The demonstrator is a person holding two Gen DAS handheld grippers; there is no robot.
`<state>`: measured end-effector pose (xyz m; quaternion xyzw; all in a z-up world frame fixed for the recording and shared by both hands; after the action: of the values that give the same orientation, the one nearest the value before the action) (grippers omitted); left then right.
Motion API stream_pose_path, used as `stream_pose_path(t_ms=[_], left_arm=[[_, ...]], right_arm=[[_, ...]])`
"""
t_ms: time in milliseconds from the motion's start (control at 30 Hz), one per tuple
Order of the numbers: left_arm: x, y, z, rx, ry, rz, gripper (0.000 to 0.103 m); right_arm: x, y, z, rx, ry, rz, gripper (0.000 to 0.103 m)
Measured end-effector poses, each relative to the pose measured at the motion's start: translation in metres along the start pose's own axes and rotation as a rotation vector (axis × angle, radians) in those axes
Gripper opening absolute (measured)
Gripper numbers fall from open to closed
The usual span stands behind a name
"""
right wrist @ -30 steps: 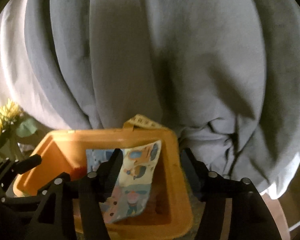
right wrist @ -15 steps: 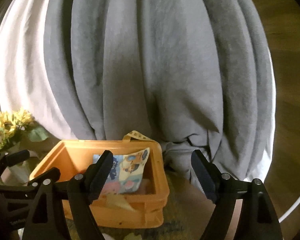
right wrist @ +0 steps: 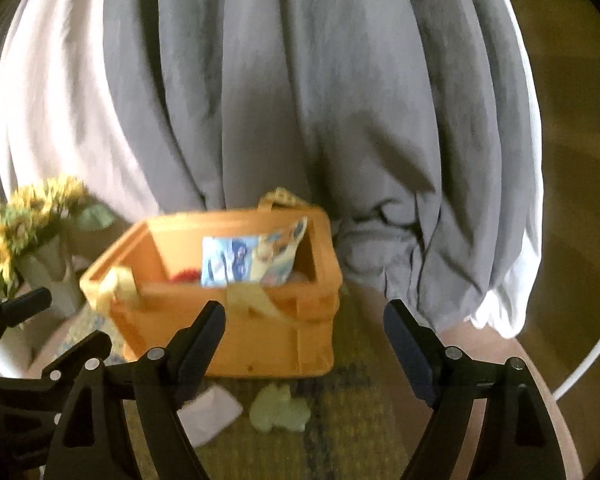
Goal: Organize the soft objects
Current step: 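Withdraw both grippers from the crate toward the white cloth and green frog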
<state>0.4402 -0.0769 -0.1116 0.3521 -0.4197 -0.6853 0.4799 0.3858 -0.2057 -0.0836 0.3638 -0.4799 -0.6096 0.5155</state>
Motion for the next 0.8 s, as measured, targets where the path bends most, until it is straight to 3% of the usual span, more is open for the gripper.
stream_pose_path(t_ms=[433, 800], left_arm=[[0.029, -0.073, -0.033, -0.194, -0.104, -0.050, 0.088], [0.043, -0.106, -0.062, -0.214, -0.119, -0.102, 0.088]], right_arm=[[-0.002, -0.064, -0.025, -0.194, 0.053, 0.016, 0.082], [-0.013, -0.107, -0.053, -0.311, 0.115, 0.040, 0.082]])
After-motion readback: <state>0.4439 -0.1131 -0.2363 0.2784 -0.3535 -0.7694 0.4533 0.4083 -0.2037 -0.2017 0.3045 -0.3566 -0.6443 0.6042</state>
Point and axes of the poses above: each gripper's, at about its wrist camera, not at the fingertips, and z roughly against the way its jaws point, x to its right, y to its top, the point moved 9 cm from there along -z, roughly the way its jaws point, and after that the axes turned 8 degrees about x, right-handed, at the moved point
